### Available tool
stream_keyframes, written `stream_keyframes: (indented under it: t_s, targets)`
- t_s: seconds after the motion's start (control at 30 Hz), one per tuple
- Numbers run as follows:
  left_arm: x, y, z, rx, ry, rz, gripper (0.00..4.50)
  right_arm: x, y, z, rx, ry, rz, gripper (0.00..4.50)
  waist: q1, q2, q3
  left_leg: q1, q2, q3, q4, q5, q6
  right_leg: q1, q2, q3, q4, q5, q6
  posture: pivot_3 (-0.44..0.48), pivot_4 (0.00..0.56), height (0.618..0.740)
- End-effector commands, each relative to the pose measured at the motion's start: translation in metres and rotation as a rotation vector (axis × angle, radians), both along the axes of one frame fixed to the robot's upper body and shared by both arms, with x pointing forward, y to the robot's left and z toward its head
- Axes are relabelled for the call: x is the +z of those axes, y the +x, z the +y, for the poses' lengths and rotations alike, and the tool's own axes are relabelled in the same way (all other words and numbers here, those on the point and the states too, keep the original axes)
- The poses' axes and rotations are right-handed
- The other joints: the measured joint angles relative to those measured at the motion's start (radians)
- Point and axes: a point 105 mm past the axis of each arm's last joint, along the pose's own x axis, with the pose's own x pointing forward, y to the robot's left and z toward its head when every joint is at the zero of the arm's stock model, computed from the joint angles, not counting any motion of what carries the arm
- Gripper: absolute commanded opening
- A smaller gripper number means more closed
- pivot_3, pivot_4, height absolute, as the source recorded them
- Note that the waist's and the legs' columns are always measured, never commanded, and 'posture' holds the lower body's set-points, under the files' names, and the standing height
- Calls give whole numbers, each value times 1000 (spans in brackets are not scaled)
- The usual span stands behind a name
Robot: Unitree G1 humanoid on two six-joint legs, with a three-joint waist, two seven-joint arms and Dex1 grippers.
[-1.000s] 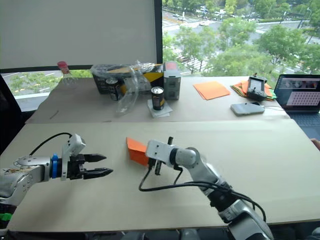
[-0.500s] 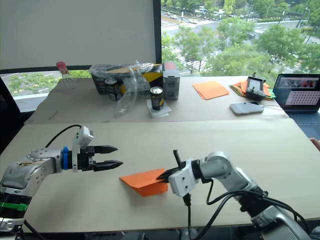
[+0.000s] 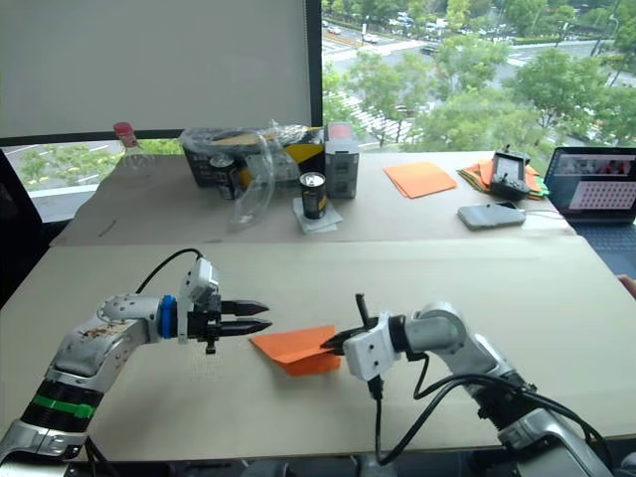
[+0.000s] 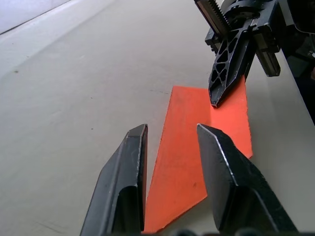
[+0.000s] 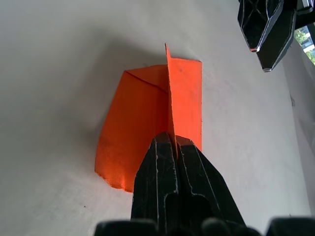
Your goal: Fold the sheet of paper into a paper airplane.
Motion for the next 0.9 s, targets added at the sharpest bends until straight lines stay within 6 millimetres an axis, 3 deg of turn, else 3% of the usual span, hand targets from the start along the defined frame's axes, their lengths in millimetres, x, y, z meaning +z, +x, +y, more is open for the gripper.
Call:
stream_keyframes:
  t_s: [0.03, 0.07, 0.33, 0.67, 0.9]
  targets:
    - [13, 4, -2, -25, -22, -86, 287, 5, -4, 3, -22, 35, -29, 0, 6, 0, 0, 0, 0, 0, 0, 0, 0, 0, 0, 0, 0, 0, 0, 0, 150, 670]
    - [13, 2, -3, -56, -21, -89, 28, 3, -4, 2, -31, 34, -24, 0, 8, 0, 0, 0, 0, 0, 0, 0, 0, 0, 0, 0, 0, 0, 0, 0, 150, 670]
    - [-10, -4, -12, -162, 78, -104, 28, -5, -5, -5, -80, 7, -9, 0, 13, 0, 0, 0, 0, 1, 1, 0, 0, 0, 0, 0, 0, 0, 0, 0, 150, 670]
    - [-28, 3, -30, -159, 112, -110, 28, -6, -10, -2, -70, 3, -14, 0, 17, 0, 0, -1, -1, 1, 1, 0, 1, 1, 0, 0, 0, 0, 0, 0, 150, 670]
    - [-55, -3, -25, -174, 216, -77, 28, -1, -8, -9, -66, -10, -22, 0, 17, 0, 0, -1, -1, 1, 2, 0, 1, 1, 0, 0, 0, 0, 0, 0, 150, 670]
